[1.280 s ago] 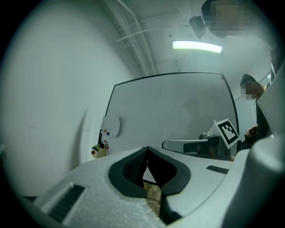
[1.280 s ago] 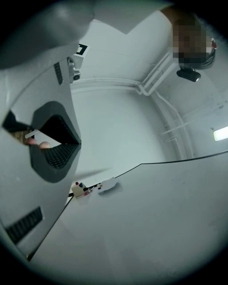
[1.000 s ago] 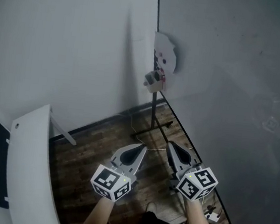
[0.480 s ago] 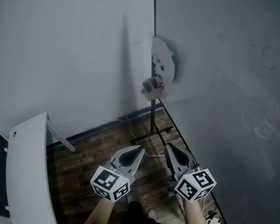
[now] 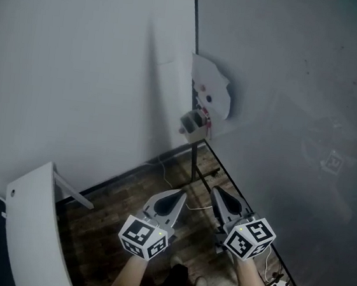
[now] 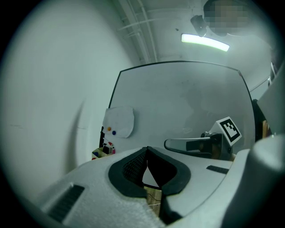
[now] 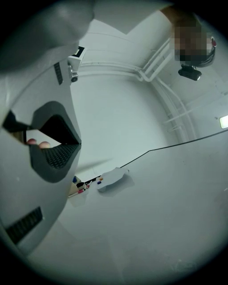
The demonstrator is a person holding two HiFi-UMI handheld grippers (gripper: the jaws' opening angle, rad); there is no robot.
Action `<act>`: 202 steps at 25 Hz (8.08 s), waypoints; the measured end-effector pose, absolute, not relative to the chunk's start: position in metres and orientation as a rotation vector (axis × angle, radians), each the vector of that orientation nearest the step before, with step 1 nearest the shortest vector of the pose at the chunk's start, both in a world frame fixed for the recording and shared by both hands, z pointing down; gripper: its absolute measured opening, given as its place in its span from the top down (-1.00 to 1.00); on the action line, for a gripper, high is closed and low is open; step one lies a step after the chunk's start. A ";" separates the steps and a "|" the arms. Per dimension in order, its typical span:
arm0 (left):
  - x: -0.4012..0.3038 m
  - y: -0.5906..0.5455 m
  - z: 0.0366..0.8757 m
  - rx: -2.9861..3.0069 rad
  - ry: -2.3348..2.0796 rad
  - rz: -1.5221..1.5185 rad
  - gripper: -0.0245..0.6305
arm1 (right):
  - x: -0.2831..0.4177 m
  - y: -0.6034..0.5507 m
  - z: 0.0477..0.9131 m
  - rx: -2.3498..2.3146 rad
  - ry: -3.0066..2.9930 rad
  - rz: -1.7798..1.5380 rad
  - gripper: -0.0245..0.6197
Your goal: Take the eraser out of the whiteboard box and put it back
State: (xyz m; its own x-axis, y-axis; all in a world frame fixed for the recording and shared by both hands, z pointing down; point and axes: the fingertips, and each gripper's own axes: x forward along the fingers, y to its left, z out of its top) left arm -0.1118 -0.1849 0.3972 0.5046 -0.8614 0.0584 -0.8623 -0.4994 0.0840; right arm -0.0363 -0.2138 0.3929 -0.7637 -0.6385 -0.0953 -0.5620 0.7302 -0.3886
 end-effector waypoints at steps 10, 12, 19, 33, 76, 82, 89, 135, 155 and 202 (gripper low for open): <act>-0.163 -0.246 0.391 2.687 -1.412 0.008 0.91 | -0.082 -0.265 0.391 -1.077 2.673 -0.489 0.91; -0.168 -0.255 0.390 2.695 -1.395 0.003 0.91 | -0.086 -0.273 0.390 -1.099 2.662 -0.490 0.91; -0.179 -0.287 0.391 2.712 -1.355 0.000 0.91 | -0.097 -0.304 0.392 -1.141 2.649 -0.487 0.91; -0.174 -0.397 0.402 2.729 -1.327 0.041 0.91 | -0.106 -0.407 0.405 -1.132 2.652 -0.498 0.91; -0.163 -0.604 0.533 2.740 -1.159 0.567 0.12 | -0.084 -0.466 0.462 -1.344 2.559 -0.628 0.91; -0.155 -0.613 0.542 2.719 -1.127 0.610 0.10 | -0.072 -0.463 0.466 -1.367 2.543 -0.638 0.91; -0.155 -0.616 0.545 2.708 -1.140 0.600 0.18 | -0.068 -0.462 0.471 -1.372 2.540 -0.641 0.91; -0.245 -0.454 0.285 2.997 -1.583 -0.099 0.20 | -0.158 -0.453 0.318 -1.169 2.589 -0.078 0.91; -0.240 -0.482 0.320 2.976 -1.506 -0.082 0.20 | -0.148 -0.464 0.340 -1.236 2.582 -0.131 0.91; -0.204 -0.567 0.510 2.801 -1.289 0.189 0.19 | -0.115 -0.463 0.443 -1.388 2.615 -0.380 0.91</act>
State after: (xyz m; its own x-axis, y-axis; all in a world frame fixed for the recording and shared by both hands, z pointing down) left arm -0.2037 -0.5671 0.5101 0.6446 -0.7530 0.1324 -0.7593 -0.6507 -0.0038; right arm -0.1154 -0.4631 0.4432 -0.5582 -0.8295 -0.0193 -0.7898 0.5383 -0.2941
